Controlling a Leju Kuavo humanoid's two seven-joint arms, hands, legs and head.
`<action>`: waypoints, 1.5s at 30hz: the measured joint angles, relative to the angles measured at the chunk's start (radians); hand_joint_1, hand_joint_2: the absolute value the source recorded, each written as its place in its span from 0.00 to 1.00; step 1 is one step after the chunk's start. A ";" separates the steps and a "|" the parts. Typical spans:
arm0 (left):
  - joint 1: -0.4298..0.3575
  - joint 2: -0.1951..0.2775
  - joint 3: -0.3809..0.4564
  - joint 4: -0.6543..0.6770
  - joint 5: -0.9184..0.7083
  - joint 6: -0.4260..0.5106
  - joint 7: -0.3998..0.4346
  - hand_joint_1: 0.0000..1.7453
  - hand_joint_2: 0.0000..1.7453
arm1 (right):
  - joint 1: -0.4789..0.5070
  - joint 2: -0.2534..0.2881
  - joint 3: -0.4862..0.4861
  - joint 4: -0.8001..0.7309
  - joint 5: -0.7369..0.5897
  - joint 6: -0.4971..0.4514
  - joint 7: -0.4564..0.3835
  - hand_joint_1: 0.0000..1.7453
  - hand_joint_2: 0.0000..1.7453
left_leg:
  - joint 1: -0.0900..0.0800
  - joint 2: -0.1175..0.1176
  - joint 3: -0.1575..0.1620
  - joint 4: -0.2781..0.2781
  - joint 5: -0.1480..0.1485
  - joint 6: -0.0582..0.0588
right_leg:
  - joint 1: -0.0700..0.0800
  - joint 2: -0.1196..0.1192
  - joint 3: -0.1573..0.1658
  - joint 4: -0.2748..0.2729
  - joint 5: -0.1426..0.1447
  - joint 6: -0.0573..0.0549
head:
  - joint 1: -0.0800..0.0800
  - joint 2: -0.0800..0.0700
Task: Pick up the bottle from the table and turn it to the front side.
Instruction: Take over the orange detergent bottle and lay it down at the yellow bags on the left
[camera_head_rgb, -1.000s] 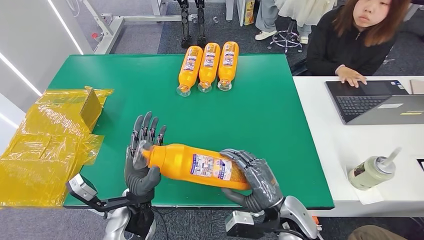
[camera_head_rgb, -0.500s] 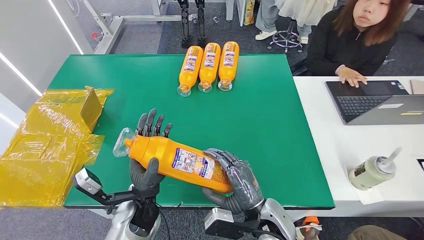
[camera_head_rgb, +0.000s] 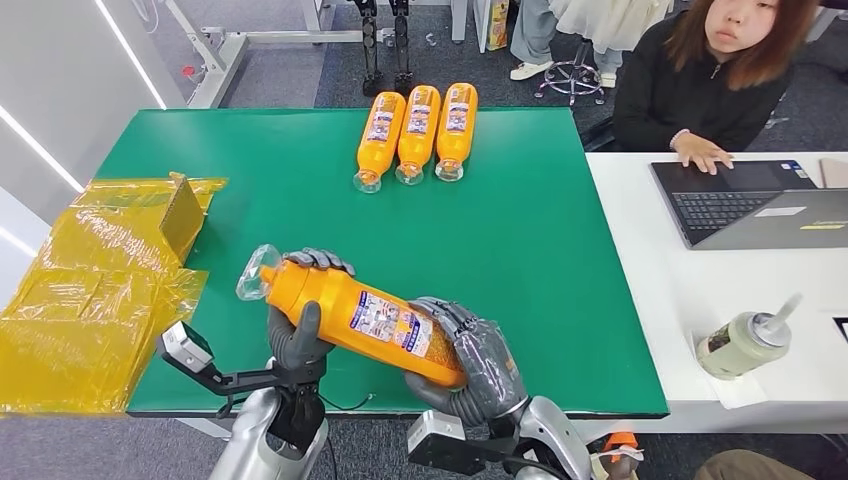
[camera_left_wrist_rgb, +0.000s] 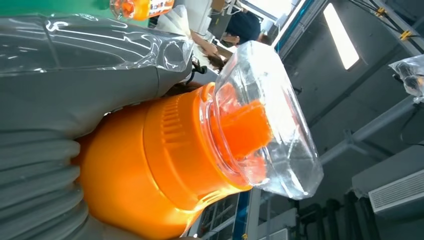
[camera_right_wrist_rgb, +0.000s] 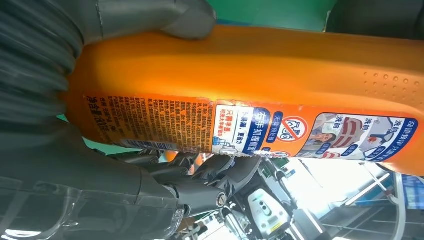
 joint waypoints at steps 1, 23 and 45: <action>-0.002 0.000 0.000 0.004 0.002 0.000 -0.001 1.00 1.00 | -0.001 0.000 0.000 0.002 0.000 0.000 0.001 0.52 1.00 | 0.000 0.000 0.000 0.000 0.000 0.000 | 0.000 0.000 0.000 0.000 0.000 0.000 | 0.000 0.000; -0.048 0.020 -0.002 0.070 -0.028 0.116 -0.036 0.94 1.00 | 0.003 0.046 0.023 -0.039 0.017 -0.135 -0.100 0.00 1.00 | 0.000 0.000 0.000 0.000 0.000 0.000 | 0.000 0.000 0.000 0.000 0.000 0.000 | 0.000 0.000; -0.112 0.284 -0.028 -0.207 -1.287 0.658 0.316 0.91 1.00 | -0.055 0.013 0.058 0.094 -0.118 -0.225 -0.183 0.00 1.00 | 0.001 0.001 0.000 0.000 0.001 -0.001 | 0.001 0.001 0.000 0.001 0.000 -0.001 | 0.000 0.000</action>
